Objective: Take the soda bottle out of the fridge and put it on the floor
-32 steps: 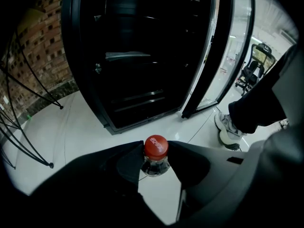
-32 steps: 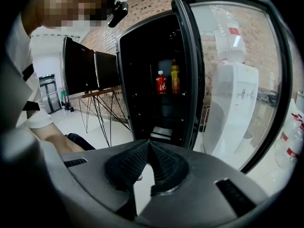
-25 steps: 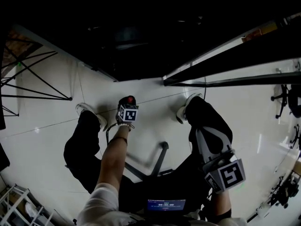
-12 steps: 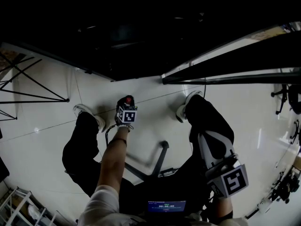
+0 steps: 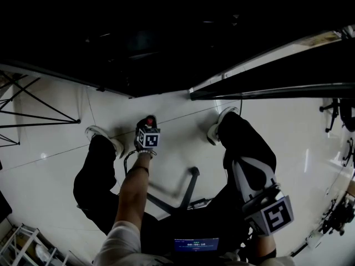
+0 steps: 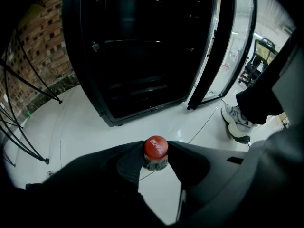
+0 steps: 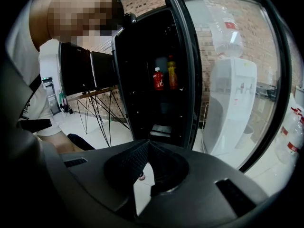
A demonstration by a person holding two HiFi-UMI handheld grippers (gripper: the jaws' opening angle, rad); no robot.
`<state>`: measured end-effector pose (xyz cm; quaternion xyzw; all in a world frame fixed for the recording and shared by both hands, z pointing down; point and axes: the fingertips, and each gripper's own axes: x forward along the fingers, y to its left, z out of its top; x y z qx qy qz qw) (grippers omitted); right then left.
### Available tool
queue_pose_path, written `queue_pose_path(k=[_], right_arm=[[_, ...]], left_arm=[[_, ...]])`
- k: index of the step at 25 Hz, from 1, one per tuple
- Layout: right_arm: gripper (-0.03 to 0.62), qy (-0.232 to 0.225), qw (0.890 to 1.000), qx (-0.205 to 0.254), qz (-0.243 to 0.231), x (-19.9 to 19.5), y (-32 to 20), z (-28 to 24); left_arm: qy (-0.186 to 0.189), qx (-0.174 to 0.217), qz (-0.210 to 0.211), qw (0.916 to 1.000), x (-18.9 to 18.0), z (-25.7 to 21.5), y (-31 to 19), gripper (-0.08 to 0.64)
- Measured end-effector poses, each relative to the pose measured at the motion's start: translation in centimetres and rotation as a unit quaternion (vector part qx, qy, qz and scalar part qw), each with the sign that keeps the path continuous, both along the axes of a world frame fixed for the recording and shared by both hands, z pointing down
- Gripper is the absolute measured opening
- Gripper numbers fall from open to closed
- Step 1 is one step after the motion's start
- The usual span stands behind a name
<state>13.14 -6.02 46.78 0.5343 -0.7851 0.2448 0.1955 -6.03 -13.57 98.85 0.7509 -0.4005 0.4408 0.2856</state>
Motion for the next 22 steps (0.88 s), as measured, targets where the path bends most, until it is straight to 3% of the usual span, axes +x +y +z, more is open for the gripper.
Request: queue_pose_path(k=[22], right_arm=[[0.015,-0.002,1.0,-0.007,-0.001,0.0,0.1,0.3]], left_arm=[[-0.028,-0.034,0.012,0.999,0.0,1.2,1.0,0.15]])
